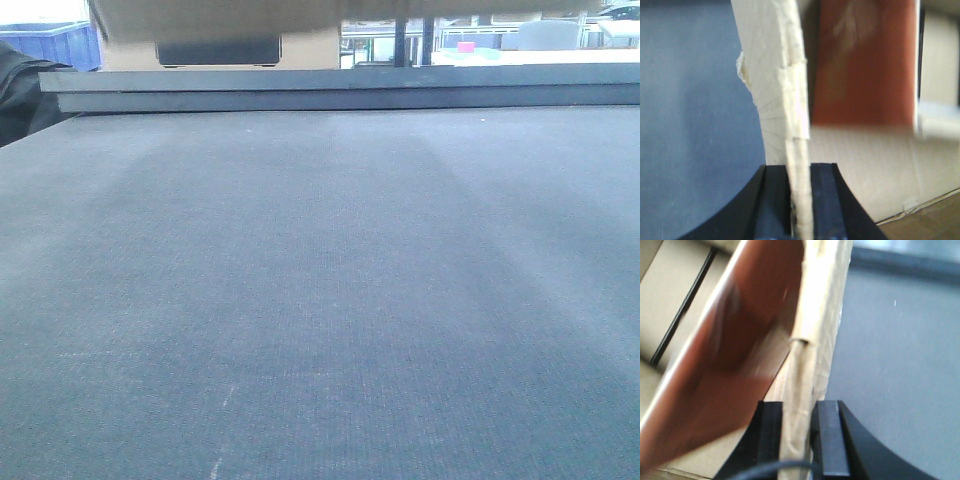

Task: Stack two boxes on right shelf middle
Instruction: 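Grip both side walls of the plain box with both grippers and lift, then hold the stacked boxes and drive away from the table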

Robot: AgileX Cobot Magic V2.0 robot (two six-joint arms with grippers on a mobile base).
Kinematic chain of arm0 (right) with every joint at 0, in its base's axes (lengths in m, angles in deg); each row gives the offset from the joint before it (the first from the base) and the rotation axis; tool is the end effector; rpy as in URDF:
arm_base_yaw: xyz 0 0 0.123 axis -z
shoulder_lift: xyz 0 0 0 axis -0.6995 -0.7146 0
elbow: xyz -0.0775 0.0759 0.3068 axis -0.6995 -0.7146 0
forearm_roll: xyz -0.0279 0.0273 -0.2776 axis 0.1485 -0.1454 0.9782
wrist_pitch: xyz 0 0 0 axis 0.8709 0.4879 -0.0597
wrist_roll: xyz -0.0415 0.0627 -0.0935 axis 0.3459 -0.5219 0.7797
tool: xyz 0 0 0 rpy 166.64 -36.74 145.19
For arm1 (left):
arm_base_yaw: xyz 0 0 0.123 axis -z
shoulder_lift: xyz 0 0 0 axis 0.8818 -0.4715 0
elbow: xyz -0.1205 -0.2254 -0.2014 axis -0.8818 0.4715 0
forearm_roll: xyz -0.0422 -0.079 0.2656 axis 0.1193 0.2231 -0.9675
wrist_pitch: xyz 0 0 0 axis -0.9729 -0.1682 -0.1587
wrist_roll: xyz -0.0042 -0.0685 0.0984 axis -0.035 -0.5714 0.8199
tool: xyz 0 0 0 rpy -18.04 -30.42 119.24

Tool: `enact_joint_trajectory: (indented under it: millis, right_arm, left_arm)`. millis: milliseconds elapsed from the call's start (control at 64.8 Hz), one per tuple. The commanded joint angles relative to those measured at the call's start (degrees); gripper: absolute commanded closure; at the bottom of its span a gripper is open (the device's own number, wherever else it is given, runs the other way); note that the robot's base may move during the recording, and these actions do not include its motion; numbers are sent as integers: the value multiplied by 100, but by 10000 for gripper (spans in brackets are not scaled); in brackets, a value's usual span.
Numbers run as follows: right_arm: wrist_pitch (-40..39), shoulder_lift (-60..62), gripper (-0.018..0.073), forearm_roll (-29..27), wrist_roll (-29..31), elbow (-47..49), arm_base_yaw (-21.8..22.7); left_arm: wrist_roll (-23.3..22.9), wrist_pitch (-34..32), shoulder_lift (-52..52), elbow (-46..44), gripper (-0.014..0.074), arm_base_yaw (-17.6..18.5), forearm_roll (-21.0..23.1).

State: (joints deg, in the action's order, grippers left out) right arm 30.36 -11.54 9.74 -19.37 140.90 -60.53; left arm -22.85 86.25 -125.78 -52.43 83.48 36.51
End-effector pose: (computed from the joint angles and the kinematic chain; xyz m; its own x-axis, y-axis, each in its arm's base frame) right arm 0.2827 0.0946 0.5315 -0.4822 -0.1315 -0.8661 -0.3578 0.9320 0.0577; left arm 0.2952 -0.1123 0.5454 -0.5524 0.0303 -0.8330 0.2461 0.9607 -0.1283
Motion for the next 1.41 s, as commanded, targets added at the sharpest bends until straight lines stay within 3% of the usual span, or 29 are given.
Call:
enact_joint_trajectory:
  millis: [0,1390]
  right_arm:
    - [-100,44,713,33,24,58,48]
    - [-130,44,713,33,24,58,48]
  left_arm:
    - [42,-316,107,-83,708,43,152]
    - [42,-672,95,-83,708,43,152]
